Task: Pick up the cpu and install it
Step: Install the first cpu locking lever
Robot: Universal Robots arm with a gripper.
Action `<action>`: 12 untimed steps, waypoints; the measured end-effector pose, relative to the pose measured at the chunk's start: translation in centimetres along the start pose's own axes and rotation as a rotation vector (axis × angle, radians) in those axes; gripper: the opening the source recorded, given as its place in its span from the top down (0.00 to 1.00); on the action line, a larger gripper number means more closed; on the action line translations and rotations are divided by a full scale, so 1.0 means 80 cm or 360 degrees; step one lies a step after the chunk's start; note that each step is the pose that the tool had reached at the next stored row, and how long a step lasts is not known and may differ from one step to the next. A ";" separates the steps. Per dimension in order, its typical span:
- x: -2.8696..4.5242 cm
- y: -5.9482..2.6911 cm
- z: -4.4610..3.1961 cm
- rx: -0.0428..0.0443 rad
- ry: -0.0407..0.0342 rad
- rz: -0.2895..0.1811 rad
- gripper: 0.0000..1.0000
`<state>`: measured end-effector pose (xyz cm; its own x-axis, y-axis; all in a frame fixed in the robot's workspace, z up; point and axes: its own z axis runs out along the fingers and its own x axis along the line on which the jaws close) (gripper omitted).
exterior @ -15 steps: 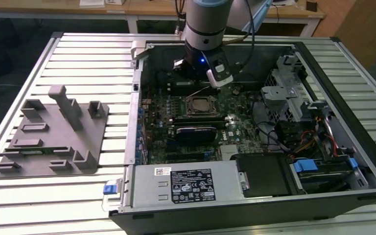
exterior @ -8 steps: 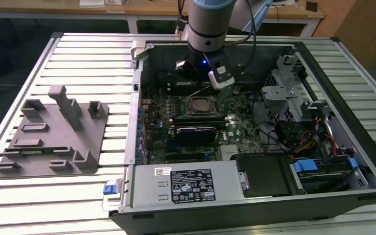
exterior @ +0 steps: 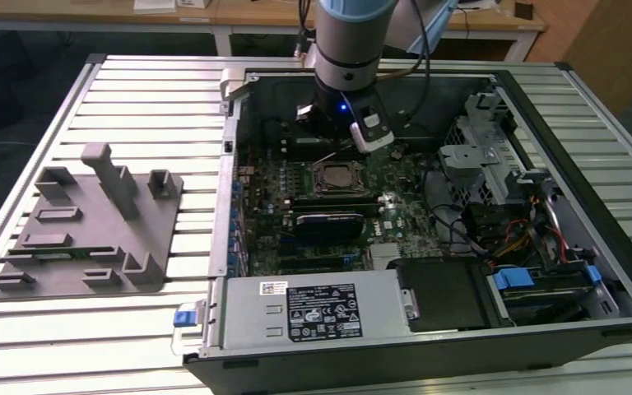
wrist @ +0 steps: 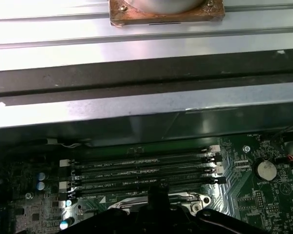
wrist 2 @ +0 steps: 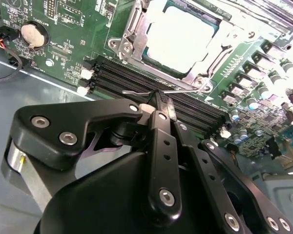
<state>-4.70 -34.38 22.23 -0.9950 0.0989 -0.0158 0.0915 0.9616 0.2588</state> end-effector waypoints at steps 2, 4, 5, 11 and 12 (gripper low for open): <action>0.0000 0.000 0.0013 -0.0004 -0.0010 -0.0003 0.89; 0.0000 -0.001 0.0024 -0.0008 -0.0022 -0.0006 0.89; 0.0000 -0.001 0.0027 -0.0009 -0.0026 -0.0007 0.89; 0.0000 -0.001 0.0039 -0.0010 -0.0029 -0.0008 0.89; 0.0000 -0.002 0.0049 -0.0010 -0.0033 -0.0009 0.89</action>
<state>-4.70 -34.40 21.82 -0.9944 0.0991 -0.0371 0.0858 0.9605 0.2648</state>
